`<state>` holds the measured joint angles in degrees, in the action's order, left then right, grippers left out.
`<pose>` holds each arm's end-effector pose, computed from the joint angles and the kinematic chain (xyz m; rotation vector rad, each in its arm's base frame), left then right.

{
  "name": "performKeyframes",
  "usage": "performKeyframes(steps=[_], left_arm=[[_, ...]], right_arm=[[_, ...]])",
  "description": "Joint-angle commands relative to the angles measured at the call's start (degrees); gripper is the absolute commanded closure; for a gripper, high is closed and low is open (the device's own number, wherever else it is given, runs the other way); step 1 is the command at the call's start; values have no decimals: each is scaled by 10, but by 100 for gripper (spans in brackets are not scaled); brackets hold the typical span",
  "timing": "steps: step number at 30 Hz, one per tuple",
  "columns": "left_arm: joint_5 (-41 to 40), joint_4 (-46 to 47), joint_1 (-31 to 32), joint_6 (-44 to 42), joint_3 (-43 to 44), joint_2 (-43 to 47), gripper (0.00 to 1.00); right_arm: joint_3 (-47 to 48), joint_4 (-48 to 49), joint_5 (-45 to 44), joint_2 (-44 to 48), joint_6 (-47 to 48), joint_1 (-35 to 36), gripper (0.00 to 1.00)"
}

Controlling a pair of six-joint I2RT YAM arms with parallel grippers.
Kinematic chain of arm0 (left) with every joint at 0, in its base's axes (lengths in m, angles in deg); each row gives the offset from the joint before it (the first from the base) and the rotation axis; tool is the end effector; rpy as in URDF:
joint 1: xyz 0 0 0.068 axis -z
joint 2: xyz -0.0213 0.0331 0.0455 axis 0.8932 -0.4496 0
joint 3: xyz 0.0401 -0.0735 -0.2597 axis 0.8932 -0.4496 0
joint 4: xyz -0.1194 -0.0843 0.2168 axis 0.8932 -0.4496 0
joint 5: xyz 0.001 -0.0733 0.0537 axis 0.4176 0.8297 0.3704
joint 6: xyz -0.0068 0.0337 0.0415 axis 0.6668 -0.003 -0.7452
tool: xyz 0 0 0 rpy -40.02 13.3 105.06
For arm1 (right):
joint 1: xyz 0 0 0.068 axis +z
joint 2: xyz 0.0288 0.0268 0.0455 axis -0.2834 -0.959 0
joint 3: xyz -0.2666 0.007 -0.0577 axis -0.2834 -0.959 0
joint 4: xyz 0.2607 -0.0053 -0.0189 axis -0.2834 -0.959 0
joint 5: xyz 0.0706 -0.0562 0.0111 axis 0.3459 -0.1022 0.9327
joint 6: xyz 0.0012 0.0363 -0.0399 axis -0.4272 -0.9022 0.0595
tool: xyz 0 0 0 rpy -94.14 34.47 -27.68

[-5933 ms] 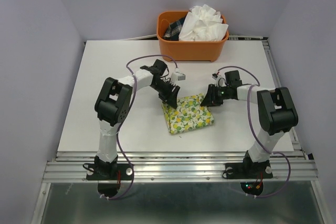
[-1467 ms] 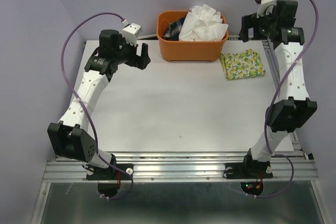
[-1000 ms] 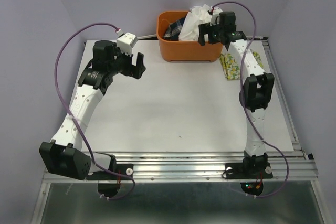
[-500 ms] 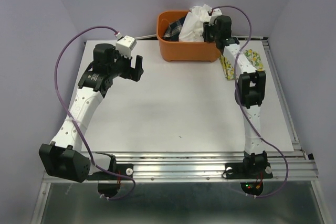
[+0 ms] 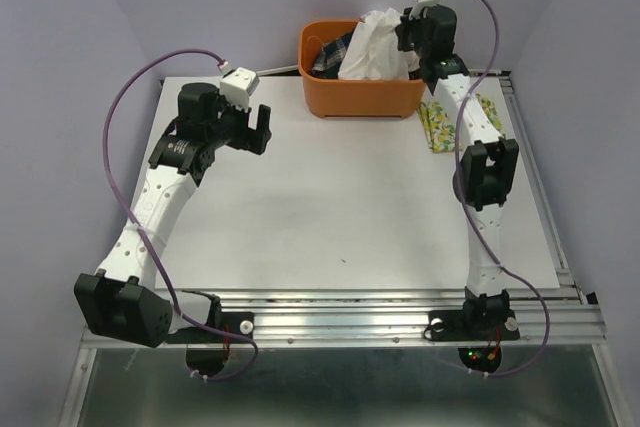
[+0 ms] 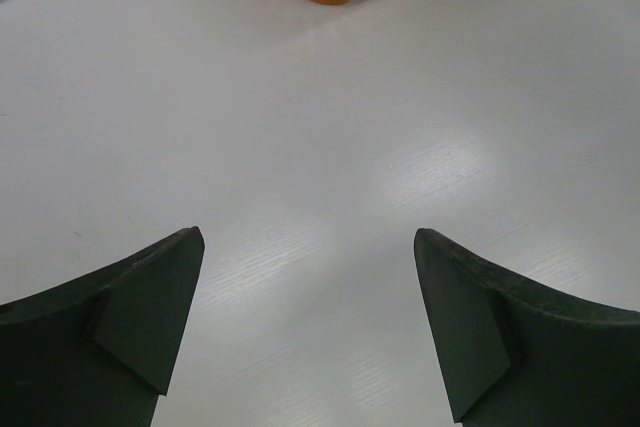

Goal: Fold and stack the skirts
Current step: Grab the skirt from the pile

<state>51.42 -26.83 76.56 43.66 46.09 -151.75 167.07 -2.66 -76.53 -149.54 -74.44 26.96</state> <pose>0.2742 -0.0741 0.3921 0.5608 1.8476 -0.2842 0.5574 0.1057 0.3396 -0.2335 1.6665 0.1711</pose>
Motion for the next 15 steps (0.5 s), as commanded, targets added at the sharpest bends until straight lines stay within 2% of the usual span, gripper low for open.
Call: performKeyframes(steps=[1, 8, 12, 15], left_arm=[[-25, 25, -2, -5, 5, -3, 2], [-27, 40, -12, 16, 25, -28, 2], [25, 38, -51, 38, 52, -48, 2], [119, 46, -102, 60, 61, -53, 2]], right_arm=[[22, 147, 13, 124, -53, 0, 99], [50, 165, 67, 191, -130, 0, 99], [36, 155, 109, 242, -173, 6, 99], [1, 152, 130, 296, -202, 6, 99]])
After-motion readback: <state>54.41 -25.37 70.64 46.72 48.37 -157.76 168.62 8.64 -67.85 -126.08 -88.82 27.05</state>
